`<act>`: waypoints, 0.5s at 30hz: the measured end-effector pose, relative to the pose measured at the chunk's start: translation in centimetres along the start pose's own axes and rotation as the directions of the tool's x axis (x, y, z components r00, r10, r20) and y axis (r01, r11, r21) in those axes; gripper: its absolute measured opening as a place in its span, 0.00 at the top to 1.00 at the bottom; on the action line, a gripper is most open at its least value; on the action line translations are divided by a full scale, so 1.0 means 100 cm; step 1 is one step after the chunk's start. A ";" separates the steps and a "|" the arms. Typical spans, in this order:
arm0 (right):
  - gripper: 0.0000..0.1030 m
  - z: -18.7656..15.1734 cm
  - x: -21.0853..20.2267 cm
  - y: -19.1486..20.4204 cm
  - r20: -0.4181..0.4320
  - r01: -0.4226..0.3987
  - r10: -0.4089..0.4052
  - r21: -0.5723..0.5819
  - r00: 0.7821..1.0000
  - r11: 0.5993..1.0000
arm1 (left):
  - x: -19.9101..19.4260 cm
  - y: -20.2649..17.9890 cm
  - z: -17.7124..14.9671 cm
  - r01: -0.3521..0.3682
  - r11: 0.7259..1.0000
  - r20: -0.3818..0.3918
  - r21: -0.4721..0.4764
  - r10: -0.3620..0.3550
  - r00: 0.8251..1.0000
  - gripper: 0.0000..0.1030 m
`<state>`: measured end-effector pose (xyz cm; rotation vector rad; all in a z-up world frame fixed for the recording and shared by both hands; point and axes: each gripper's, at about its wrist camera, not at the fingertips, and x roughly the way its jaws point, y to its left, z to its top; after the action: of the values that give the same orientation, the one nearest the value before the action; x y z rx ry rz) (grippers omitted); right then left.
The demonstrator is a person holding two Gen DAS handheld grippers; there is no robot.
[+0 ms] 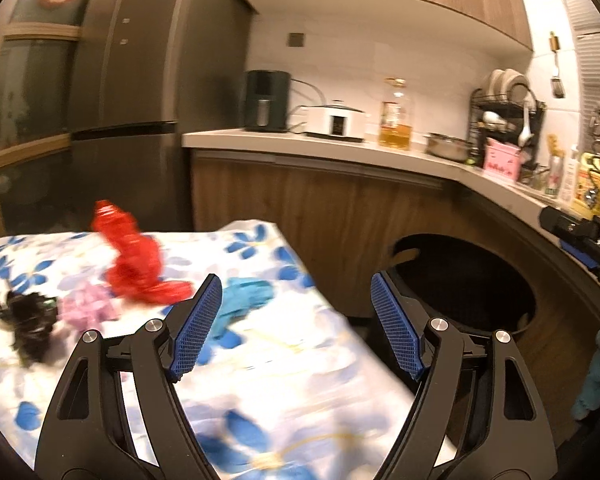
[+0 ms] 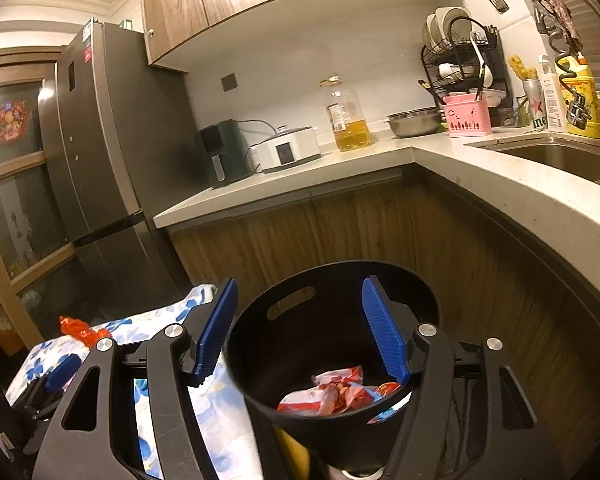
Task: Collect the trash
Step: 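Move both open grippers back toward the table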
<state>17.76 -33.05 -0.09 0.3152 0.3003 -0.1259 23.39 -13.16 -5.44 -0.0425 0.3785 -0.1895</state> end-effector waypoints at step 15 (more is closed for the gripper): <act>0.37 -0.032 -0.001 0.062 -0.050 -0.096 0.094 -0.049 0.994 0.994 | -0.039 0.117 -0.019 -0.286 0.956 0.027 -0.063 0.288 0.957 0.27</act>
<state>17.88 -26.19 -1.19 0.2808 0.3342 -0.0171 21.13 -0.95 -6.67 -0.0476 0.3500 0.1098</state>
